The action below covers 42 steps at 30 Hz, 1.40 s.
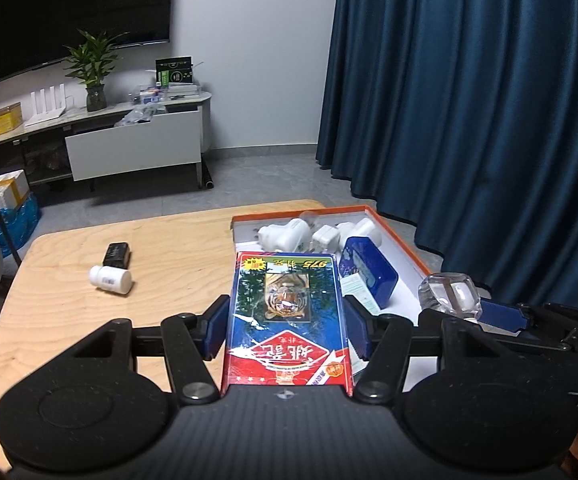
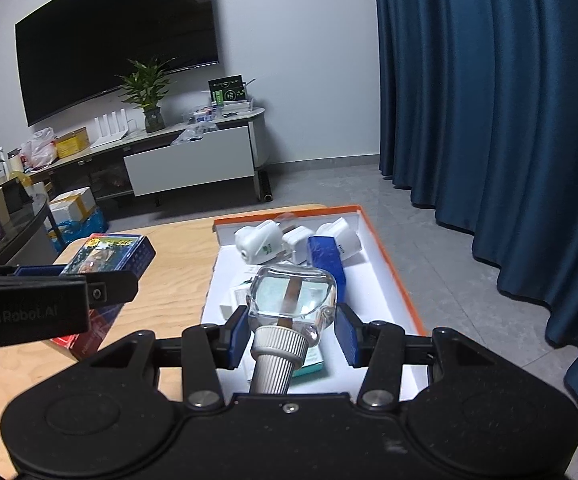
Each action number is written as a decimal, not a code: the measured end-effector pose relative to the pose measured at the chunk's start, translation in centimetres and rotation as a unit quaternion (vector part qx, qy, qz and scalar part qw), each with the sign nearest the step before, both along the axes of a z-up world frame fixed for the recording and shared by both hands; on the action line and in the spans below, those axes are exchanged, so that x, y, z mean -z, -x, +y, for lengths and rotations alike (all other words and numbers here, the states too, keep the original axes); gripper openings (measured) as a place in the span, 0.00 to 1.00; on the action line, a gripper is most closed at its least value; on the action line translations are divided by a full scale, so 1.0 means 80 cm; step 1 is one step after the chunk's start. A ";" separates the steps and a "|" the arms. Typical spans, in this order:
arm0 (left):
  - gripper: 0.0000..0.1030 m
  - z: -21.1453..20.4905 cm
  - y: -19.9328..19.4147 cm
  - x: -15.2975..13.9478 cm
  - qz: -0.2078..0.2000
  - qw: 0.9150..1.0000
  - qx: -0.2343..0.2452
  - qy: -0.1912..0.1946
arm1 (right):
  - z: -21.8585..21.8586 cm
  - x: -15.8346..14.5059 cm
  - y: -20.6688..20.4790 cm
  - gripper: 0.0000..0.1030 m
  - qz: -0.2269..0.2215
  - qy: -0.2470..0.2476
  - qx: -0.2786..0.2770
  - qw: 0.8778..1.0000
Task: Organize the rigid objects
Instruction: 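Lower the card pack and glass bottle into the white box and open both grippers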
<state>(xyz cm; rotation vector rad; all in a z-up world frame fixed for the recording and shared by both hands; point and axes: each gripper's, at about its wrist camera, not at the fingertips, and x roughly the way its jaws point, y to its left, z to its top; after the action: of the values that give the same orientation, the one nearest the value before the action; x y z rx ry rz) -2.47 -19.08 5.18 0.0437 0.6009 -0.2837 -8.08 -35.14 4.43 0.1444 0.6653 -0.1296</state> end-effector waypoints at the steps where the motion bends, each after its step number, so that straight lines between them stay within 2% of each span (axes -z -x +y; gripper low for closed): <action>1: 0.58 -0.003 -0.002 0.000 0.000 1.000 0.001 0.000 | -0.002 0.000 -0.001 0.54 0.000 0.001 0.001 1.000; 25: 0.58 -0.032 -0.041 0.012 0.019 1.000 0.016 0.000 | -0.035 0.007 -0.038 0.55 0.008 0.008 0.012 1.000; 42: 0.58 -0.047 -0.069 0.016 0.026 1.000 0.015 0.004 | -0.059 0.007 -0.082 0.55 0.014 0.010 0.009 1.000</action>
<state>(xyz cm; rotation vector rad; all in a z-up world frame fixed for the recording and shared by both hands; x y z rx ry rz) 3.08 -22.86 3.89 0.0385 0.6505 -0.3160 -1.48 -39.85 3.90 0.1289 0.6911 -0.1568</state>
